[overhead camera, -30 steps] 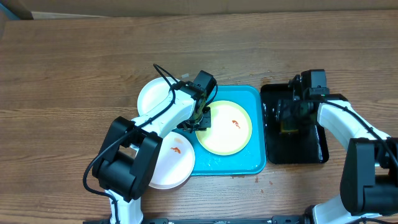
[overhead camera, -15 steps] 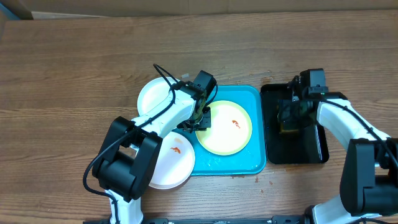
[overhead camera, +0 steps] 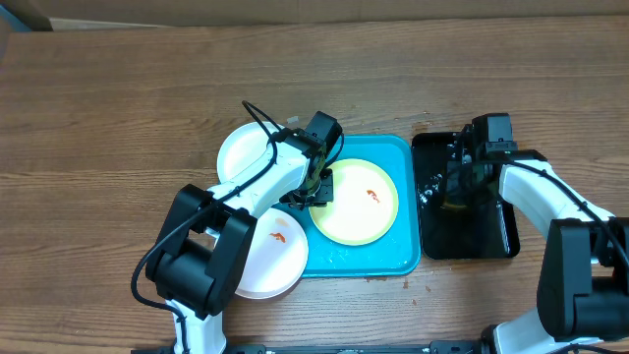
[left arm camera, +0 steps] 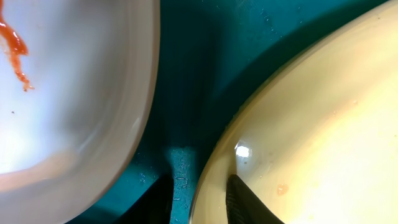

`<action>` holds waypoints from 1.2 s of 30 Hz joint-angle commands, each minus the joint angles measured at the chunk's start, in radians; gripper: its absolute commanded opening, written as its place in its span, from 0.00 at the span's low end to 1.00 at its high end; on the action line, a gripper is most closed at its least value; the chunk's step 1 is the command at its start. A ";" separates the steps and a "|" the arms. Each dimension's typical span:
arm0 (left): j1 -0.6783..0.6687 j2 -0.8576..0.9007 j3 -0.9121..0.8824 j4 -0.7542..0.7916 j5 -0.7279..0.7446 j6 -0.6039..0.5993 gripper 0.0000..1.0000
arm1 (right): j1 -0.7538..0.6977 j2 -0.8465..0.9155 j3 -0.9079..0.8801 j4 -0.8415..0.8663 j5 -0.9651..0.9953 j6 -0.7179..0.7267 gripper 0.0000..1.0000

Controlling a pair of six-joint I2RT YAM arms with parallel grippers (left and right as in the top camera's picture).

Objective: Clean dirty plates on tray and stack at the side
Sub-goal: 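Grasp the green-and-yellow sponge with the right gripper and lift it, then carry the sponge with the right gripper onto the yellow plate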

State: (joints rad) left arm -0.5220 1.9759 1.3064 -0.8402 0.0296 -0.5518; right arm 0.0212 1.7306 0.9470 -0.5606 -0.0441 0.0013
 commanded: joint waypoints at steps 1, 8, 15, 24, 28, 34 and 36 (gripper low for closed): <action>-0.002 0.014 -0.014 0.004 -0.011 -0.010 0.31 | 0.006 -0.029 -0.005 0.005 0.009 -0.010 0.04; 0.003 0.014 -0.014 0.003 -0.032 -0.010 0.04 | 0.006 -0.071 0.045 -0.078 0.010 0.003 0.04; 0.014 0.014 -0.014 0.007 -0.062 -0.010 0.04 | 0.006 -0.202 0.072 -0.135 0.027 0.064 0.04; 0.024 0.014 -0.014 0.003 -0.090 -0.005 0.04 | 0.006 -0.233 0.071 -0.188 0.229 0.216 0.04; 0.024 0.014 -0.014 0.008 -0.085 -0.003 0.04 | 0.045 -0.233 0.071 -0.225 0.201 0.235 0.04; 0.024 0.014 -0.014 0.010 -0.063 -0.001 0.04 | 0.077 -0.233 0.071 -0.198 0.192 0.203 0.04; 0.024 0.014 -0.014 0.010 -0.063 -0.002 0.04 | 0.074 -0.235 0.074 -0.211 0.204 0.211 0.04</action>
State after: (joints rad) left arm -0.5087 1.9694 1.3067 -0.8330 0.0185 -0.5514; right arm 0.0990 1.5082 0.9947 -0.7715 0.1719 0.2089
